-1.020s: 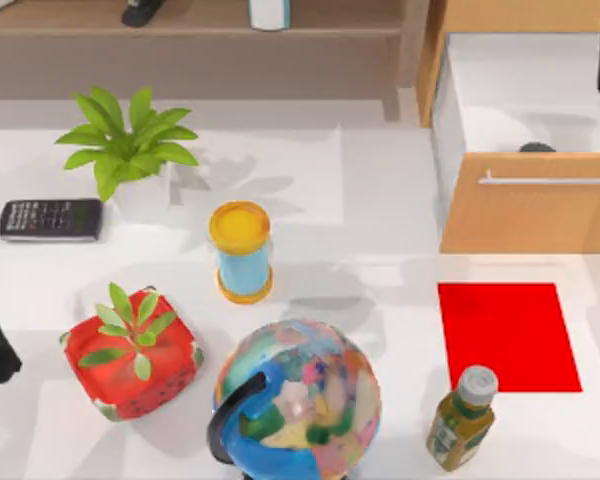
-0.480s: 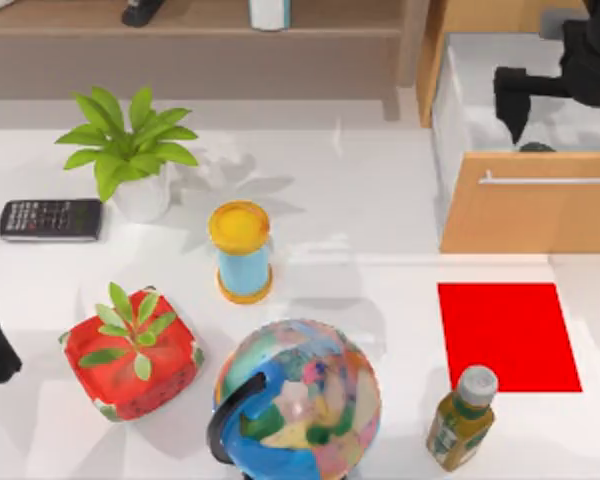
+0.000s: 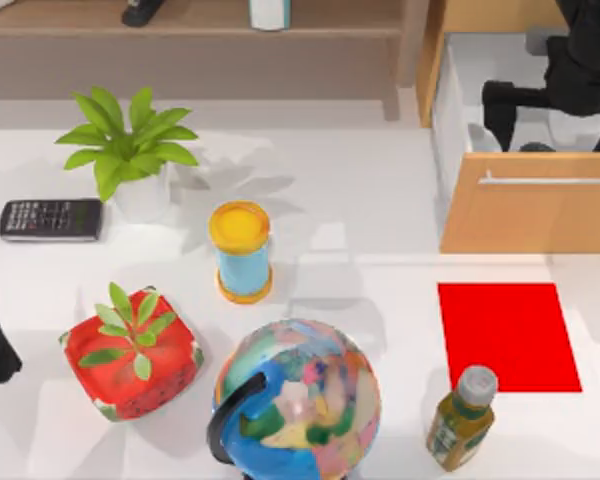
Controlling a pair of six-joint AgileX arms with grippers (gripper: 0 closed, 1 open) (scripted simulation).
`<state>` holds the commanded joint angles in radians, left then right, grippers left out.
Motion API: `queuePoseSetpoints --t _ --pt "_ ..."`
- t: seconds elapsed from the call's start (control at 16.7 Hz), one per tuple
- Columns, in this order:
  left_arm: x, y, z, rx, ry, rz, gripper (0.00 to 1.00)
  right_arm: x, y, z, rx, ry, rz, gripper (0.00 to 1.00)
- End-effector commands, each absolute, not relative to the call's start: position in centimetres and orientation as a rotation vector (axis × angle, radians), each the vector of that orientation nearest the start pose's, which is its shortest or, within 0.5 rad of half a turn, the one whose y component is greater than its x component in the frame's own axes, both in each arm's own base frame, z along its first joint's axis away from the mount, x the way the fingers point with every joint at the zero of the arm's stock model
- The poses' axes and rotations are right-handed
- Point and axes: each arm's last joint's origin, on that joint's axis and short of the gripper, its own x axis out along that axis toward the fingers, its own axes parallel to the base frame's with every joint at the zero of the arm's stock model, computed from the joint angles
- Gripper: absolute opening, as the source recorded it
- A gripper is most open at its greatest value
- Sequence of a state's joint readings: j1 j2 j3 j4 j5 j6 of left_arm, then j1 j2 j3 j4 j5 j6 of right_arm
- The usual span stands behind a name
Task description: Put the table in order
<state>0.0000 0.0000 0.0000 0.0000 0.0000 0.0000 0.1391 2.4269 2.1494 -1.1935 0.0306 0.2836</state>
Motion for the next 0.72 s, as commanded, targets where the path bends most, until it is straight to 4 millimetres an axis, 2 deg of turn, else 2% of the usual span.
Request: queuePoseSetpoints --t 0.18,0.3,0.48,0.6,0.72 --pt "10.6 -0.1 16.0 0.0 0.0 0.0 1.0 48.2 7.1 16.5 0.102 1.466 -0.107 1.0" --pt "10.6 -0.1 16.0 0.0 0.0 0.0 1.0 47.6 7.2 17.6 0.1 1.473 -0.109 1.0" --pt "10.6 -0.1 16.0 0.0 0.0 0.0 1.0 45.7 7.8 22.0 0.102 1.457 -0.109 1.0" --pt "10.6 -0.1 16.0 0.0 0.0 0.0 1.0 43.7 8.7 25.3 0.105 1.441 -0.104 1.0" --pt "10.6 -0.1 16.0 0.0 0.0 0.0 1.0 41.8 9.5 27.7 0.105 1.446 -0.102 1.0"
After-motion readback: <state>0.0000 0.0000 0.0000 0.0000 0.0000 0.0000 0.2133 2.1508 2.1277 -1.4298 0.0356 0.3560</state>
